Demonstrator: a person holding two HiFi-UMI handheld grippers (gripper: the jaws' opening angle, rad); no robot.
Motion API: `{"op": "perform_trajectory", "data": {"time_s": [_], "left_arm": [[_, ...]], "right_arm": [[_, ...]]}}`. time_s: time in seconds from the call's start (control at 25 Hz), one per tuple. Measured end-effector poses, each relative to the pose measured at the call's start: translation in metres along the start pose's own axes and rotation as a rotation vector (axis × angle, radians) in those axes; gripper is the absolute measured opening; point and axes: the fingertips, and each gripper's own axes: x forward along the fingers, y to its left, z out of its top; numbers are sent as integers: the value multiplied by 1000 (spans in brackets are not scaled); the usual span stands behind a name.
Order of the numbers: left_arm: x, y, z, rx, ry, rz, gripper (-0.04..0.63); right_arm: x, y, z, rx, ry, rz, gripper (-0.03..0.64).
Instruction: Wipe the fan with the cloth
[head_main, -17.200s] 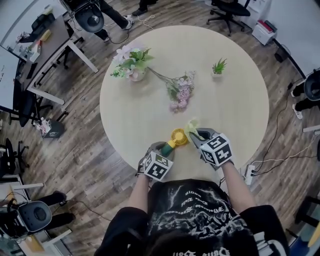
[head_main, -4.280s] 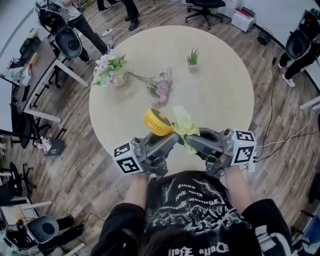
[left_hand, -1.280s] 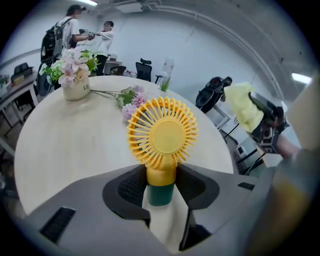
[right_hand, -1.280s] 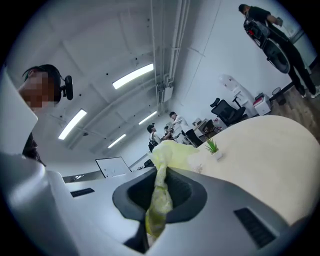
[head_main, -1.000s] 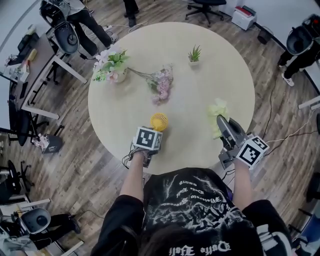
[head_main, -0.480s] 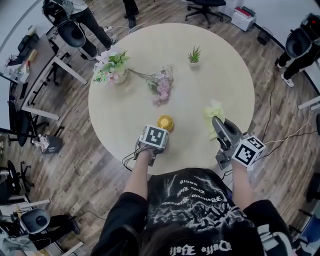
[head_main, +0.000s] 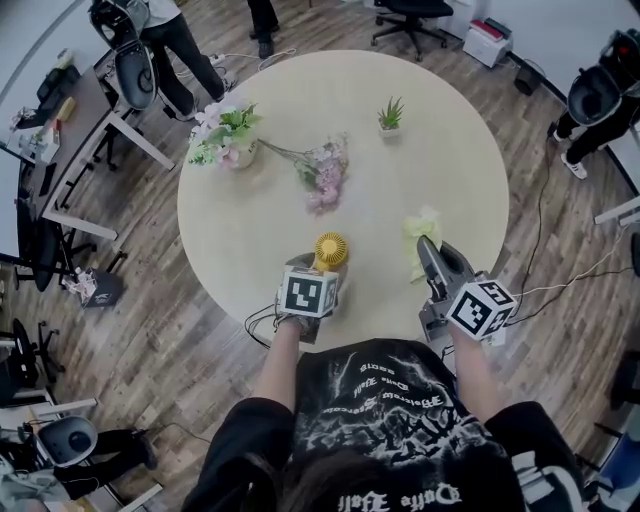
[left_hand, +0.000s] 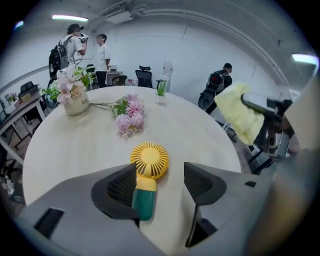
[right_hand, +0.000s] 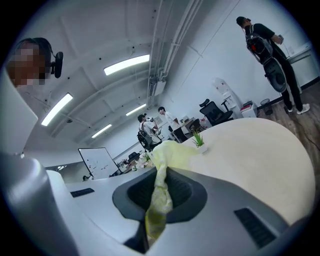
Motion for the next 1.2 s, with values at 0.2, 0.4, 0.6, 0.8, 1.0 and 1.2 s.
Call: {"op": "perform_trajectory", "data": {"time_s": [0.2,0.4,0.6,0.8,1.0,1.2], "left_arm": [[-44,-4,29,-97,-230,-42,318],[-97,-10,36,-173,-440,-90,318],[-124,-3,25,-229,-508,-65,318],[-121,6,17,-121,-451,32,279],[-119,7,10,-43,-433,109,101],[-119,-1,6,-42,-454,60,20]], "right_arm": [[5,1,-26,-186,91,-70,32],[6,1,-47,-375,165,-126,32],[4,3,-71,-468,247,-138,32],[7,13,-74,-524,263,-124,31],[10,35,-72,-561,236,-74,31],[13,53,-73,-580,220,-46,29]]}}
